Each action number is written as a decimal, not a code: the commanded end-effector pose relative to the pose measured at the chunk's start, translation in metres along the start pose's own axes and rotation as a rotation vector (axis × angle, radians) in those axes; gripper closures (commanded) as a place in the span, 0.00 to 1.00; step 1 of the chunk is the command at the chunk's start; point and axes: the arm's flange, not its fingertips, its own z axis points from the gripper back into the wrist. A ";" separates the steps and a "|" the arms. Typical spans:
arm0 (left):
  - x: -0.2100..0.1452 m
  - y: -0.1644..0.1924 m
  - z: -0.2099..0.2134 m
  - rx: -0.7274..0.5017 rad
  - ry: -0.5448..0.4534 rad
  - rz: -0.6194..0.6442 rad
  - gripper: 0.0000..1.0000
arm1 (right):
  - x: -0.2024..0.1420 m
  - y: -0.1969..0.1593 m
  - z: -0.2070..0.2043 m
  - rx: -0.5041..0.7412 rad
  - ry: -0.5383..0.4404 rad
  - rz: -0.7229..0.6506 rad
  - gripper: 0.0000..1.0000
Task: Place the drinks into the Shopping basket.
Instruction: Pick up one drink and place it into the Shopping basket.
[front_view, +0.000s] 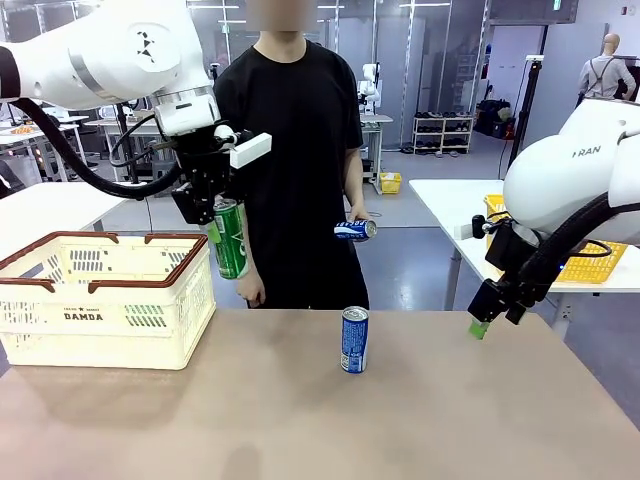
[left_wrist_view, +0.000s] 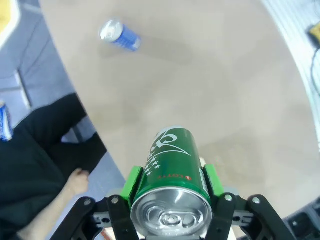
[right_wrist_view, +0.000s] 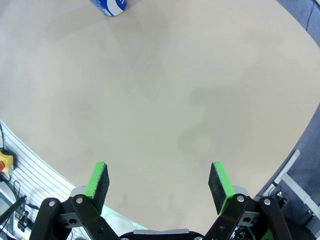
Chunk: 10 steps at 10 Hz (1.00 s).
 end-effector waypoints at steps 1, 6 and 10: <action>-0.041 0.022 0.028 0.078 -0.010 0.121 0.41 | -0.001 -0.002 0.001 -0.006 0.008 0.008 0.00; -0.158 0.027 0.036 0.047 0.013 0.340 0.41 | -0.001 -0.002 0.001 -0.006 0.008 0.008 0.00; -0.223 -0.013 0.026 0.052 0.052 0.419 0.41 | -0.001 -0.002 0.001 -0.006 0.008 0.008 0.00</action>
